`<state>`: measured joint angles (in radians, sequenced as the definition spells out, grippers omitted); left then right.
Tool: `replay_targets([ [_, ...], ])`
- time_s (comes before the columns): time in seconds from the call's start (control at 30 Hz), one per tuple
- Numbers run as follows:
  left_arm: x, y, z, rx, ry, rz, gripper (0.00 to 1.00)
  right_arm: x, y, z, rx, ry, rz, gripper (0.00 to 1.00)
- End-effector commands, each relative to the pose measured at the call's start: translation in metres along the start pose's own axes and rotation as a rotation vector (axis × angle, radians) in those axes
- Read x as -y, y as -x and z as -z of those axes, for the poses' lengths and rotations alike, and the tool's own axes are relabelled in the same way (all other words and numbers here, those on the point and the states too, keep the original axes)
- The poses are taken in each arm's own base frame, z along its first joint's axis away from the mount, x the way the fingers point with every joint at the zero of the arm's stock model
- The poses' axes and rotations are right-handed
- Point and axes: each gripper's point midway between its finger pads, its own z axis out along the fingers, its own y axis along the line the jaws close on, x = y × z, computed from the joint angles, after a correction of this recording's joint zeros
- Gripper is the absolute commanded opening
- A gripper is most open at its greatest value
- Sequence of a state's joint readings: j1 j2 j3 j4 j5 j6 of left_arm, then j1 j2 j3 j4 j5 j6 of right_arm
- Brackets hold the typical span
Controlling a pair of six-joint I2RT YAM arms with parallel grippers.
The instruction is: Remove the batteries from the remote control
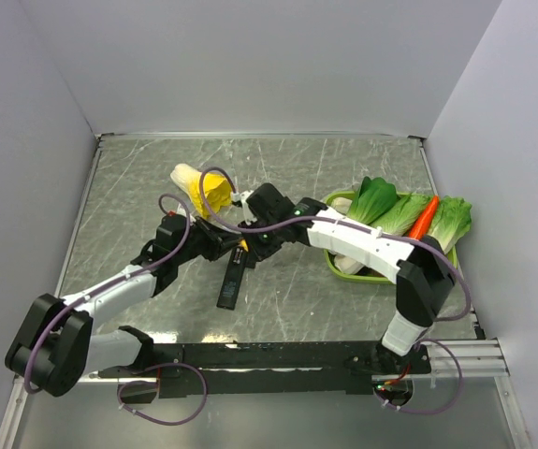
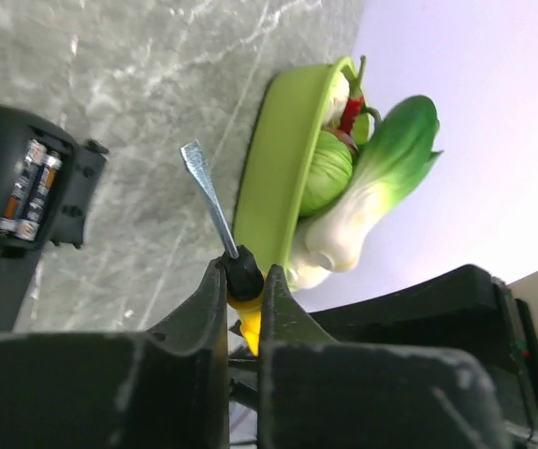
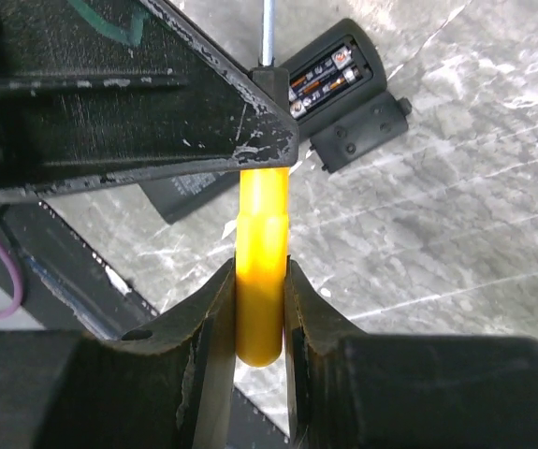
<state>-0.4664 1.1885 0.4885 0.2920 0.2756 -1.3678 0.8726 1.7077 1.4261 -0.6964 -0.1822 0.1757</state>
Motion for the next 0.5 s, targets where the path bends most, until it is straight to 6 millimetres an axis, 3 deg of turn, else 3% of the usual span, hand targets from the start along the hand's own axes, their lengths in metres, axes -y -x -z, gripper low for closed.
replay_targets([
  [0.0,0.002,-0.018,0.000,-0.093,-0.030,0.014,0.01,-0.023,0.047,0.045,0.313,0.089,0.049,0.11],
  [0.1,-0.001,-0.021,-0.001,-0.112,-0.026,0.043,0.01,-0.023,0.052,0.054,0.389,0.094,0.044,0.17],
  [0.23,-0.006,-0.029,0.003,-0.142,-0.035,0.142,0.01,-0.026,0.056,0.069,0.494,0.097,0.067,0.50],
  [0.27,0.002,-0.031,0.005,-0.161,-0.074,0.151,0.01,-0.022,0.046,0.062,0.495,0.092,0.078,0.51],
  [0.33,0.006,-0.033,0.006,-0.185,-0.083,0.191,0.01,-0.025,0.058,0.083,0.636,0.091,0.143,0.52],
  [0.37,0.007,-0.035,0.006,-0.195,-0.080,0.202,0.01,-0.021,0.046,0.076,0.638,0.083,0.162,0.52],
  [0.43,0.007,-0.038,0.008,-0.223,-0.082,0.243,0.01,-0.028,0.054,0.099,0.764,0.098,0.243,0.53],
  [0.47,0.015,-0.037,0.010,-0.228,-0.121,0.251,0.01,-0.025,0.044,0.094,0.762,0.093,0.261,0.53],
])
